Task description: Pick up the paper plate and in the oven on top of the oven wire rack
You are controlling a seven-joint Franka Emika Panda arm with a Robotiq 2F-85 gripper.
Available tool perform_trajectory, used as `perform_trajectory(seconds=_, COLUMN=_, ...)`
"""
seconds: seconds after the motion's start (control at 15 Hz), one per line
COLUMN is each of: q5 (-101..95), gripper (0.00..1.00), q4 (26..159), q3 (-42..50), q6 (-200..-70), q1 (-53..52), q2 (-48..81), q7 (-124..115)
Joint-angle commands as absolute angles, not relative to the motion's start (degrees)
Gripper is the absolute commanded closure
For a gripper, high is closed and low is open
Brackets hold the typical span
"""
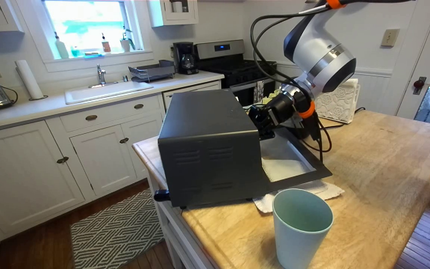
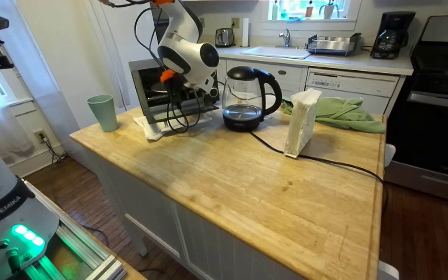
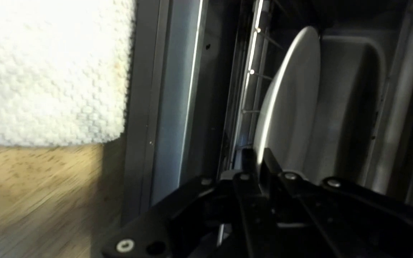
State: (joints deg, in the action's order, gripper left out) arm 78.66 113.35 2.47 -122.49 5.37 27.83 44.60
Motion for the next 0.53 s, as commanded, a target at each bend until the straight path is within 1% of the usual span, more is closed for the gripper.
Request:
perform_trajectory(seconds=0.0, q5=79.7, gripper=0.67, q4=111.0, q3=2.3, q6=-124.5, q1=4.3, q2=29.7, q7=42.3)
perform_trajectory(seconds=0.07, q5=79.7, gripper=0.66, q4=110.8, q3=2.3, q6=-124.5, q1=4.2, q2=29.8, q7=42.0)
perform_trajectory(seconds=0.33, q5=79.2, gripper=0.39, q4=110.6, q3=2.3, q6=-124.3, q1=4.3, q2=29.5, q7=40.6)
perform_trajectory(seconds=0.47, q5=78.8, gripper=0.27, q4=111.1, q3=2.4, q6=-124.0, q1=4.3, q2=28.7, q7=39.5)
